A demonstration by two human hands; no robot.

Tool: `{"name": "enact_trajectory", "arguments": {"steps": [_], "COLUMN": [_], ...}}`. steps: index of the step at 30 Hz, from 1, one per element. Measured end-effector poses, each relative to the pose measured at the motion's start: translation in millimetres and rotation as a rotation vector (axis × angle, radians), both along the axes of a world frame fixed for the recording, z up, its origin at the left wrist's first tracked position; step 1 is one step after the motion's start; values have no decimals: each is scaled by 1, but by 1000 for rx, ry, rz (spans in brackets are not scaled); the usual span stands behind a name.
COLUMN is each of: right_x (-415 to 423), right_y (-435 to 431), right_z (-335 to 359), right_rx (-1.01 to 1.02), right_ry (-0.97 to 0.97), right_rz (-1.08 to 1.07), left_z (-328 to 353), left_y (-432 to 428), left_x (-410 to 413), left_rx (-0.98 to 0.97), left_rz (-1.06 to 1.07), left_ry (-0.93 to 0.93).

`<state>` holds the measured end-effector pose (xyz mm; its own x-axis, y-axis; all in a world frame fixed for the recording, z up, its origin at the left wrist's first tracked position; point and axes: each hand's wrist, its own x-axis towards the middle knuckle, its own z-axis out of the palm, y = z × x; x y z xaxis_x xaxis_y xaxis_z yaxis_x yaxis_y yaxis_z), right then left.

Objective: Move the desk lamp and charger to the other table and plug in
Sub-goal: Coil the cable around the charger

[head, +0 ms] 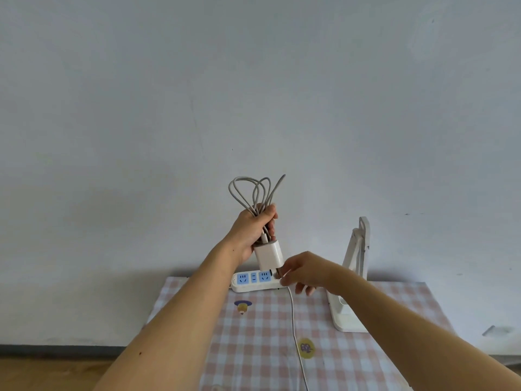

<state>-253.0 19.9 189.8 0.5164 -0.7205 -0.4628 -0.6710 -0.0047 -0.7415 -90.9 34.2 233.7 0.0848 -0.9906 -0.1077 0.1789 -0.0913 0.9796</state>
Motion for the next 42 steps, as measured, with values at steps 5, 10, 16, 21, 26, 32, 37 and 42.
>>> {"name": "enact_trajectory", "arguments": {"steps": [5, 10, 16, 21, 26, 32, 37, 42], "right_x": [-1, -16, -22, -15, 0, 16, 20, 12], "right_y": [1, -12, -24, -28, -24, -23, -23, -27], "right_z": [-12, -9, 12, 36, 53, 63, 65, 65], "right_rx": [-68, -306, -563, -373, -255, -10, 73, 130], "right_ry": [156, 340, 325, -211, -510, -768, -793, -809], "right_rz": [22, -103, -230, -465, -554, -679, -696, -649], "left_z": [0, -7, -18, -24, -22, -17, -16, -13], "left_y": [1, 2, 5, 8, 10, 9, 8, 7], "left_x": [5, 12, 14, 13, 6, 0, 0, 1], "left_rx": [-13, 20, 46, 67, 72, 100, 106, 118], "left_rz": [56, 60, 24, -9, -98, -169, -197, -158], "left_ry": [-24, -79, -389, -416, -378, -391, -427, -356]}}
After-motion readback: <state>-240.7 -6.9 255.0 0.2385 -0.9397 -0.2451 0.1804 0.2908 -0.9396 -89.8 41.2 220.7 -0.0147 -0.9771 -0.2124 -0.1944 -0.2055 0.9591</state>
